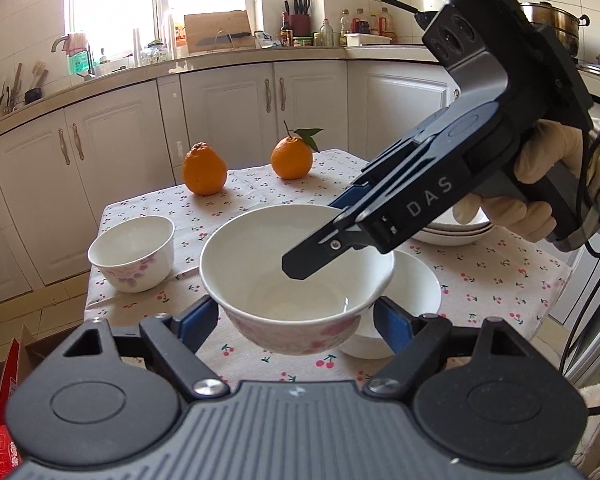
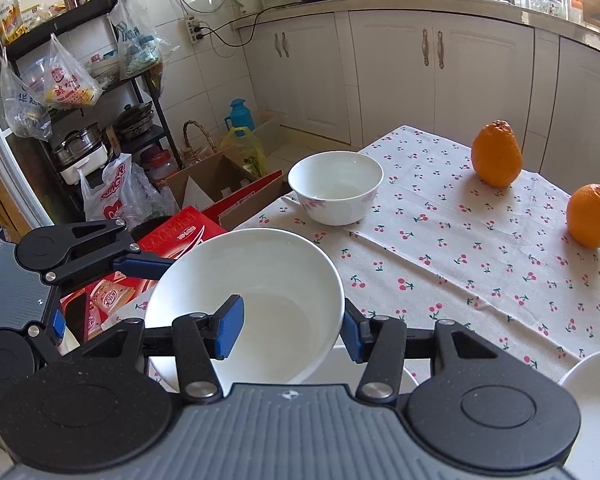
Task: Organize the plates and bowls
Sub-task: 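Carry the pink-print bowl over the placed bowl and lower it in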
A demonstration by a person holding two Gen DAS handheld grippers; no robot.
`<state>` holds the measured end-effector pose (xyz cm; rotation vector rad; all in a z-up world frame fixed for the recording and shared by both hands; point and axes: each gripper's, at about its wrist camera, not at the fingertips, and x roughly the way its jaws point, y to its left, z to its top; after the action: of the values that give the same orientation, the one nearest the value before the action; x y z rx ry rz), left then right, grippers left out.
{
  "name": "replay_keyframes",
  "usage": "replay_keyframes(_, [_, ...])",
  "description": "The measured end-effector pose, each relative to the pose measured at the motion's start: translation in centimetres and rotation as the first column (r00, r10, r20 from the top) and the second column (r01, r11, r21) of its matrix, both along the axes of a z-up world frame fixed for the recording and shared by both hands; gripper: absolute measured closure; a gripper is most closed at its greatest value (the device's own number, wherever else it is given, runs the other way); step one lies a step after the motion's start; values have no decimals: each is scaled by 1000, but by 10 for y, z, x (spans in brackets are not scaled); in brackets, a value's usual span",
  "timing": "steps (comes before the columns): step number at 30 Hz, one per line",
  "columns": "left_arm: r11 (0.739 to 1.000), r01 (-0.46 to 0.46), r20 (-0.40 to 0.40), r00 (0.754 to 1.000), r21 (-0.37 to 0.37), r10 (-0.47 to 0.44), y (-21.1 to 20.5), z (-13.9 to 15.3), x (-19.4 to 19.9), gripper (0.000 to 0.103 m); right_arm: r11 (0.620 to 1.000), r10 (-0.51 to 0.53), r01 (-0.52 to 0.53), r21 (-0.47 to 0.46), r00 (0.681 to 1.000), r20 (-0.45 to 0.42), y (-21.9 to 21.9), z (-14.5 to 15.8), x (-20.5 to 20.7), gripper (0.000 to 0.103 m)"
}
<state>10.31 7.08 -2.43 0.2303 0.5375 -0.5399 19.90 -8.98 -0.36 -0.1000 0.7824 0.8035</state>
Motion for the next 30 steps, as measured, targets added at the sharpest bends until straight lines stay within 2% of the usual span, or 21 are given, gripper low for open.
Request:
replay_keyframes(13, [998, 58, -21, 998, -24, -58, -29, -6, 0, 19, 997, -74, 74, -19, 997, 18, -34, -3, -18, 45])
replay_keyframes(30, [997, 79, -54, 995, -19, -80, -41, -16, 8, 19, 993, -118, 118, -26, 993, 7, -46, -13, -20, 45])
